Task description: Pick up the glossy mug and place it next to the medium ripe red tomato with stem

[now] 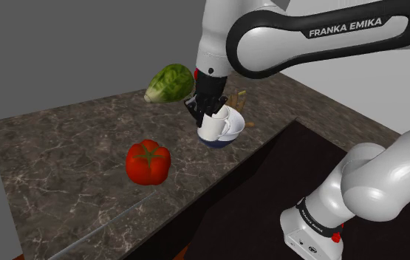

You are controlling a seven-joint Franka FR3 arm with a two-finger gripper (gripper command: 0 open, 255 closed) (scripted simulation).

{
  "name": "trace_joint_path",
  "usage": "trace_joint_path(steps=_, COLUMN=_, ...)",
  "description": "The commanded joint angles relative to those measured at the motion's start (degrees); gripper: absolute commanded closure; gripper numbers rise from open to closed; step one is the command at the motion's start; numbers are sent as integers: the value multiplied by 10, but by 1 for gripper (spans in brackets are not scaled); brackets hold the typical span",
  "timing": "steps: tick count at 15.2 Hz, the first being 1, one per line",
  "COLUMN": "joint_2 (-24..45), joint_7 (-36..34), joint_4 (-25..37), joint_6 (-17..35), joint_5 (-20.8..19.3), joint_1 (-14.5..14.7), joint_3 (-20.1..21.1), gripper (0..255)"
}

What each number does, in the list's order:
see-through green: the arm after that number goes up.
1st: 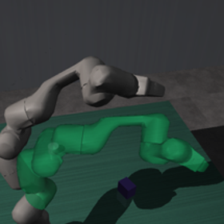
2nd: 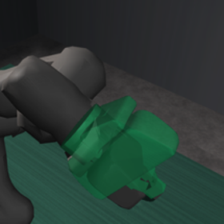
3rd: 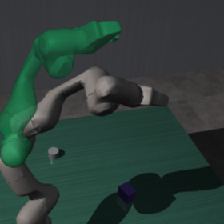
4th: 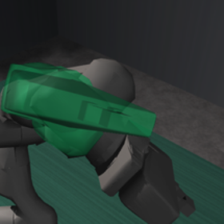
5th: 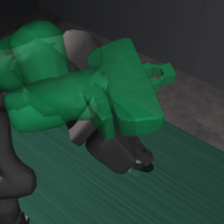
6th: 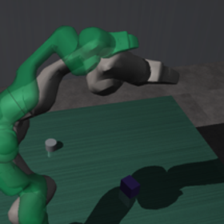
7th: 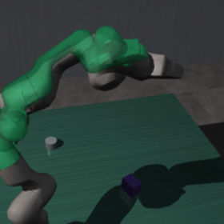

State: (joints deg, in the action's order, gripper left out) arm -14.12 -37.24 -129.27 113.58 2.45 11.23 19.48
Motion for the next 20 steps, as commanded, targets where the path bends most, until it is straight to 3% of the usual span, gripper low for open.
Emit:
trace_joint_path(steps=1, joint_2=8, joint_7=-2, joint_4=-15, joint_6=15, joint_5=-2, joint_1=-2, joint_3=0, gripper=255)
trace_joint_path(steps=15, joint_2=61, joint_7=-19, joint_4=-77, joint_6=128, joint_5=-18, joint_1=-10, joint_3=16, gripper=255)
trace_joint_path(steps=20, joint_2=61, joint_7=-18, joint_4=-77, joint_6=128, joint_5=-17, joint_1=-16, joint_3=21, gripper=255)
